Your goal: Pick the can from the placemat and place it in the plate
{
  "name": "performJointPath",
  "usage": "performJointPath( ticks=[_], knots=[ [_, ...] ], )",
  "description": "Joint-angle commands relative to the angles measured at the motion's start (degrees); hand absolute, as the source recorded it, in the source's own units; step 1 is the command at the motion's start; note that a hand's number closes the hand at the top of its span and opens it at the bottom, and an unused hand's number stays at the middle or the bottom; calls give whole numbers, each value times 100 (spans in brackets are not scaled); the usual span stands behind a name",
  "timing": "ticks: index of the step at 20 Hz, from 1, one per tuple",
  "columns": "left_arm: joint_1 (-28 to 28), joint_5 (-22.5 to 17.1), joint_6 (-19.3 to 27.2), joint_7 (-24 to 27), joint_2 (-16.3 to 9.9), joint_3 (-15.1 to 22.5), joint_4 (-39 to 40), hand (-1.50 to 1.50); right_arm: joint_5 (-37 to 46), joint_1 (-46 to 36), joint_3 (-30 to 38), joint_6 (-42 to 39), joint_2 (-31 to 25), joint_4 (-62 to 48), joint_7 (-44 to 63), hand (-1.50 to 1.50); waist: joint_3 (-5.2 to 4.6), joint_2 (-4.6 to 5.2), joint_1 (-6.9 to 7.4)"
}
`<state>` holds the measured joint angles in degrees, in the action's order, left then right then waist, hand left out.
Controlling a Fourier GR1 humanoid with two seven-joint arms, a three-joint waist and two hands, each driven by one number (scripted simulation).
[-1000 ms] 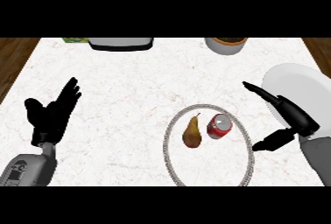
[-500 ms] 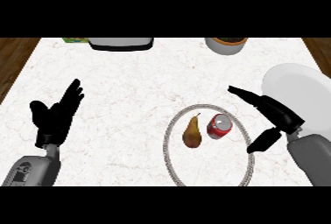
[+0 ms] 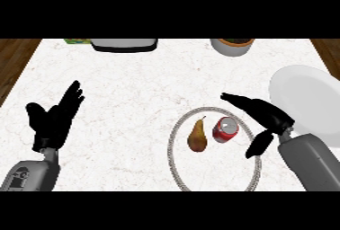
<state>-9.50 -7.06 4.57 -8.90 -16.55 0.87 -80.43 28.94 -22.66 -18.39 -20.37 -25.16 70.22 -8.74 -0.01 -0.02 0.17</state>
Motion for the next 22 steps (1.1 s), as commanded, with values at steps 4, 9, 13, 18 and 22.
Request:
performJointPath(
  ticks=[4,9,13,18,22],
  knots=[
    [43,211,-47,-172,66,-168,-191,0,699,-60,111,10,433,-513,-100,-150,2,4,12],
    [-26,197,-240,-310,124,-348,-255,0,1045,-273,359,-172,658,-574,41,-150,2,1,3],
    [-79,50,-466,-256,54,-576,-52,0,1289,-166,338,-138,706,-681,-108,-150,2,2,3],
    [274,377,-364,247,303,-394,33,0,1734,-103,79,-110,897,-816,-95,-150,1,0,8],
    [-273,386,-313,72,282,-518,307,0,1902,-270,-164,-194,906,-1168,-797,150,1,12,-3]
  ],
)
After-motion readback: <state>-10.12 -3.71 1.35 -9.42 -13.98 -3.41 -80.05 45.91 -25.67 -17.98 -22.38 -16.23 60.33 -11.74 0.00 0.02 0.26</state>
